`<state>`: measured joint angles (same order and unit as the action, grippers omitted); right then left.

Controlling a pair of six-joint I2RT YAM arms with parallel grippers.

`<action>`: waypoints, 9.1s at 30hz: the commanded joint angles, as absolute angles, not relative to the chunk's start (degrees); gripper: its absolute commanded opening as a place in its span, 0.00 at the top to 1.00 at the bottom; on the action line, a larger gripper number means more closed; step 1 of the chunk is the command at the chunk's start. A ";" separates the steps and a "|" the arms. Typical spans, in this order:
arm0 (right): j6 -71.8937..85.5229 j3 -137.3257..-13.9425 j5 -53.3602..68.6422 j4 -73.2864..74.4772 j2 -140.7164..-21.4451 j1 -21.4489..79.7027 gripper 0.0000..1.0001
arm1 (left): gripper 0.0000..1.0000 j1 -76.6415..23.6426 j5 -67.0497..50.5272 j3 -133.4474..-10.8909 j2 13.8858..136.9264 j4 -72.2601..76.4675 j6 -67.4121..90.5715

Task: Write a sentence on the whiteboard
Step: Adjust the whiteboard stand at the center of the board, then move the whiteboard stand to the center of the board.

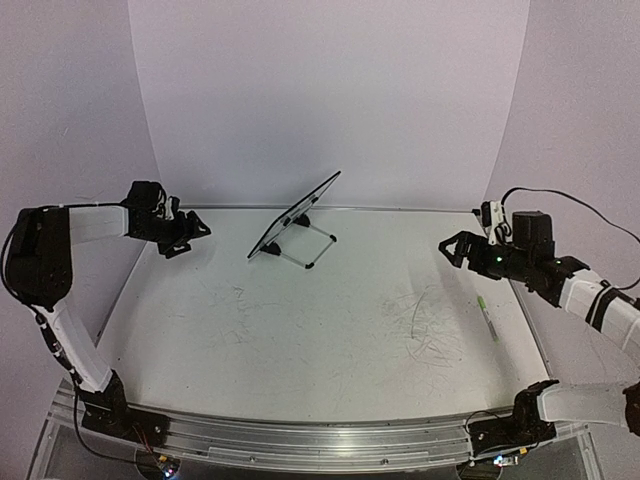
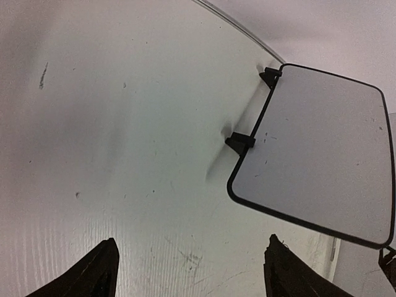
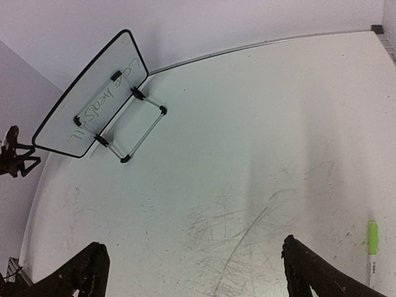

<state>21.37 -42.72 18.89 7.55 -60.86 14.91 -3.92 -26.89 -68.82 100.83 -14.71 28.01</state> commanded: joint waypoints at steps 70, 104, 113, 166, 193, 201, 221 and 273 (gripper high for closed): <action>33.41 -42.33 -5.28 3.35 -65.55 37.48 0.02 | 0.32 -53.16 -1.54 -59.71 106.88 8.23 35.53; 32.45 -37.45 -9.31 5.02 -48.61 41.49 0.02 | 0.31 -40.16 1.67 -85.12 126.59 0.35 -6.88; 33.22 -37.74 -8.20 5.19 -50.13 41.54 0.02 | 0.66 -40.49 3.39 -87.55 128.53 0.35 0.99; 42.15 -47.30 -24.16 5.98 -59.76 55.31 0.02 | 0.85 -55.18 10.01 -91.74 129.35 -8.61 20.94; 38.62 -58.27 -29.88 17.00 -76.38 52.60 0.02 | 0.50 -56.16 18.66 -63.39 98.83 -7.48 22.03; 45.39 -75.11 -22.32 20.48 -100.85 52.73 0.02 | 0.27 -55.34 22.34 -56.52 80.21 -8.53 22.67; 61.94 -80.60 -27.20 20.57 -118.28 51.71 0.41 | 0.24 -55.28 21.10 -49.18 60.12 -7.89 20.26; 16.15 -49.08 -16.81 -7.48 -103.44 55.17 1.00 | 0.21 -55.37 33.92 -56.43 63.35 -5.16 18.38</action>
